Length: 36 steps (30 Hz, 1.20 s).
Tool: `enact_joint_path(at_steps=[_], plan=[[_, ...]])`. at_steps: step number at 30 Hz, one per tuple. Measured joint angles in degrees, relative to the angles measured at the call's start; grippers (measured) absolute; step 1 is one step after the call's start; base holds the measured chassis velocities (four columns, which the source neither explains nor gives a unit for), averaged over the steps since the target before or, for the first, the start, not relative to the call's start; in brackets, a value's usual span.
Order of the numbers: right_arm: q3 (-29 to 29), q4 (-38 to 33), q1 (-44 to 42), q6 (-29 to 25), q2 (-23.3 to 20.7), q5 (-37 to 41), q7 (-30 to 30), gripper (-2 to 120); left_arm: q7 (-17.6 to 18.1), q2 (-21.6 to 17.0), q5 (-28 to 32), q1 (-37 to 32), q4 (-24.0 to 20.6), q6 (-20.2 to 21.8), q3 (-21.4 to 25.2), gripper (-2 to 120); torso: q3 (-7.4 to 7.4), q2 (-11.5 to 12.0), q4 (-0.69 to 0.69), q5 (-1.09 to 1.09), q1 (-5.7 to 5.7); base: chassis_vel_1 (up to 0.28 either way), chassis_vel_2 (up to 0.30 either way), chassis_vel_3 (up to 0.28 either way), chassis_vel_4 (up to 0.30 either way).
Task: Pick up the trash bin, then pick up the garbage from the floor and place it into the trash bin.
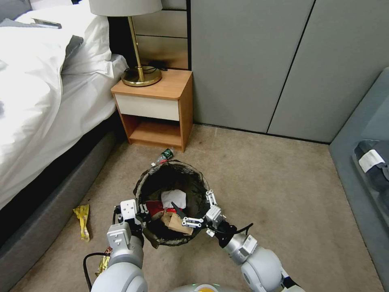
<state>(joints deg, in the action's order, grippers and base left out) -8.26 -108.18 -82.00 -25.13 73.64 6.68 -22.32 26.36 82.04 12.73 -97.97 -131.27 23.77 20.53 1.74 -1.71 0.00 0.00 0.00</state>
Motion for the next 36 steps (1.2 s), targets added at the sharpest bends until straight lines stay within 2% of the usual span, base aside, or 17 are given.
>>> enact_joint_path(at_steps=[4, 7, 8, 11, 12, 15, 25, 36], plan=[[-1.64, -5.64, -1.68, -1.11, 0.27, -0.71, 2.99, 100, 0.0, 0.0, 0.02, 0.42, 0.97, -0.05, 0.24, 0, 0.0, 0.0, 0.01, 0.0, 0.0, 0.0, 0.0, 0.0, 0.0], [-3.97, -12.39, -3.97, -1.43, 1.75, -2.16, 9.22, 100, 0.0, 0.03, 0.05, 0.68, 1.39, -0.09, 0.55, 0, 0.0, 0.0, 0.0, 0.0, 0.0, 0.0, 0.0, 0.0, 0.0], [-3.97, -12.39, -3.97, -1.43, 1.75, -2.16, 9.22, 100, 0.0, 0.03, 0.05, 0.68, 1.39, -0.09, 0.55, 0, 0.0, 0.0, 0.0, 0.0, 0.0, 0.0, 0.0, 0.0, 0.0], [-6.77, -14.89, -6.06, -3.71, 3.99, -3.47, 15.36, 100, 0.0, 0.01, 0.23, 0.85, 1.39, -0.16, 0.88, 0, 0.0, 0.0, 0.0, 0.0, 0.0, 0.0, 0.0, 0.0, 0.0], [-6.77, -14.89, -6.06, -3.71, 3.99, -3.47, 15.36, 100, 0.0, 0.01, 0.23, 0.85, 1.39, -0.16, 0.88, 0, 0.0, 0.0, 0.0, 0.0, 0.0, 0.0, 0.0, 0.0, 0.0], [-9.68, -15.61, -8.9, -4.65, 5.71, -3.36, 20.19, 100, 0.0, -0.3, 0.56, 0.84, 1.07, -0.17, 1.23, 0, 0.0, 0.0, 0.0, 0.0, 0.0, 0.0, 0.0, 0.0, 0.0], [-17.65, -11.67, -12.79, -8.46, 7.02, -0.48, 21.02, 100, 0.83, -0.31, 1.89, 1.38, 0.74, -0.19, 1.52, 0, 0.0, 0.0, 0.0, 0.0, 0.0, 0.0, 0.0, 0.0, 0.0], [-18.61, -8.6, -10.89, -8.75, 7.0, -0.3, 20.64, 100, 0.88, 0.08, 1.34, 0.85, -0.34, -0.04, 1.49, 0, 0.0, 0.0, 0.01, 0.0, 0.0, 0.0, 0.0, 0.0, 0.0]])
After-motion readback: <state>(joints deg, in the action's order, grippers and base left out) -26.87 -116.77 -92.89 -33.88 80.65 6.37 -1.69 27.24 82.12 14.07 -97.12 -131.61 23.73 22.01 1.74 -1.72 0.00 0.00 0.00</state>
